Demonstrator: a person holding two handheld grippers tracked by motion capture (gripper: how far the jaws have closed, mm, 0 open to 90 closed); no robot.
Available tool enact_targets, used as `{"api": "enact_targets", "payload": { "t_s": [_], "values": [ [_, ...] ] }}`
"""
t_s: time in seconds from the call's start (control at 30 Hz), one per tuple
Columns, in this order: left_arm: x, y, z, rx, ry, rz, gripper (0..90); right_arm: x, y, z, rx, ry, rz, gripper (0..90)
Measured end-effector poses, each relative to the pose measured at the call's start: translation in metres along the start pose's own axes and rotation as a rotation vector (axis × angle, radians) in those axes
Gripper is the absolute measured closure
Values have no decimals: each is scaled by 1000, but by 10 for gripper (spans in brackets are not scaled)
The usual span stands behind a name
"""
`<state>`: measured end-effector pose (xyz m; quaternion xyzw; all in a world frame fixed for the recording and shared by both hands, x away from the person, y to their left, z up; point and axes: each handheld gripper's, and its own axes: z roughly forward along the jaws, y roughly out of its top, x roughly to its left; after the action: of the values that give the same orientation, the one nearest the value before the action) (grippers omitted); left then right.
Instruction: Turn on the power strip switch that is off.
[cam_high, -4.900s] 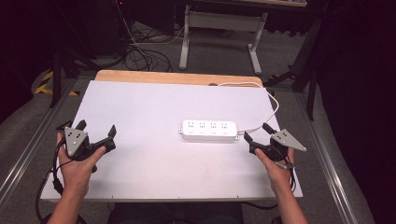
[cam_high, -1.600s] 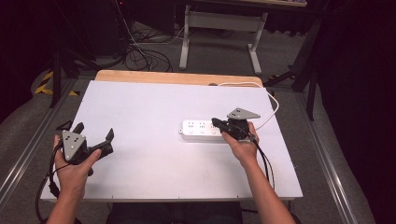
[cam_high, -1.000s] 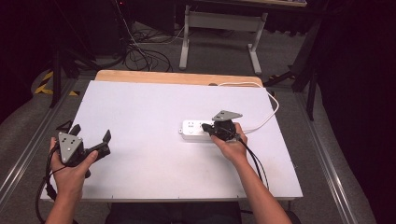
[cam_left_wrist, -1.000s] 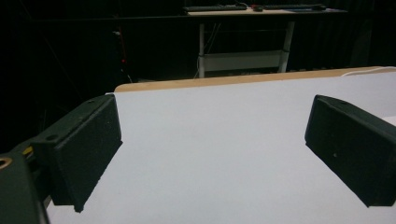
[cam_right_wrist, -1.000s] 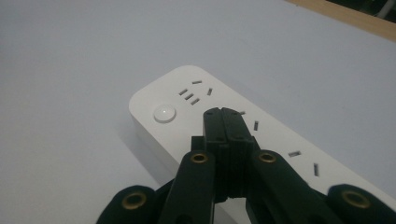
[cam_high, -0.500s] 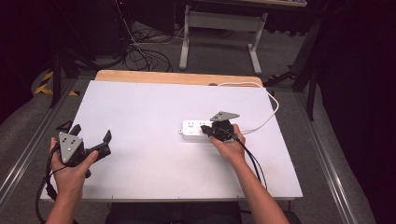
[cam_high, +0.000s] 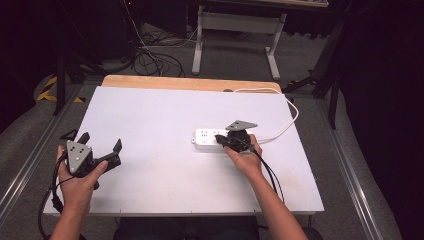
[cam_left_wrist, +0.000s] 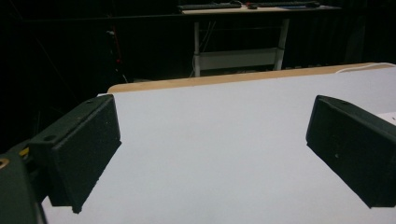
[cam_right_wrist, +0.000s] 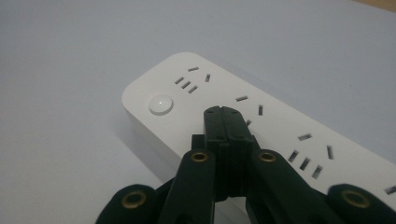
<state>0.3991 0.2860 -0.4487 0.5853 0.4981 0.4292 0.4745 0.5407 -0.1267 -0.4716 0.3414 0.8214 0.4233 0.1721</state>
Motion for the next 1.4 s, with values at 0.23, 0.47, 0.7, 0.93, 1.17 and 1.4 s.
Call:
{"api": "enact_targets", "payload": {
  "t_s": [0.23,0.47,0.7,0.93,1.17,1.4],
  "values": [
    [0,0,1,0,-6,-6,38,0,-1,0,-1,-2,19,900],
    [-1,0,0,1,-7,-4,38,4,0,1,3,-24,-12,900],
    [0,-1,0,1,-7,-8,39,5,1,1,10,-31,-16,900],
    [0,-1,-1,1,-10,0,42,6,0,1,10,-35,-11,900],
    [-1,-1,2,4,-17,1,42,10,0,2,13,-53,-30,900],
    [-1,-1,3,5,-19,1,49,11,-1,1,4,-61,-35,900]
  ]
}}
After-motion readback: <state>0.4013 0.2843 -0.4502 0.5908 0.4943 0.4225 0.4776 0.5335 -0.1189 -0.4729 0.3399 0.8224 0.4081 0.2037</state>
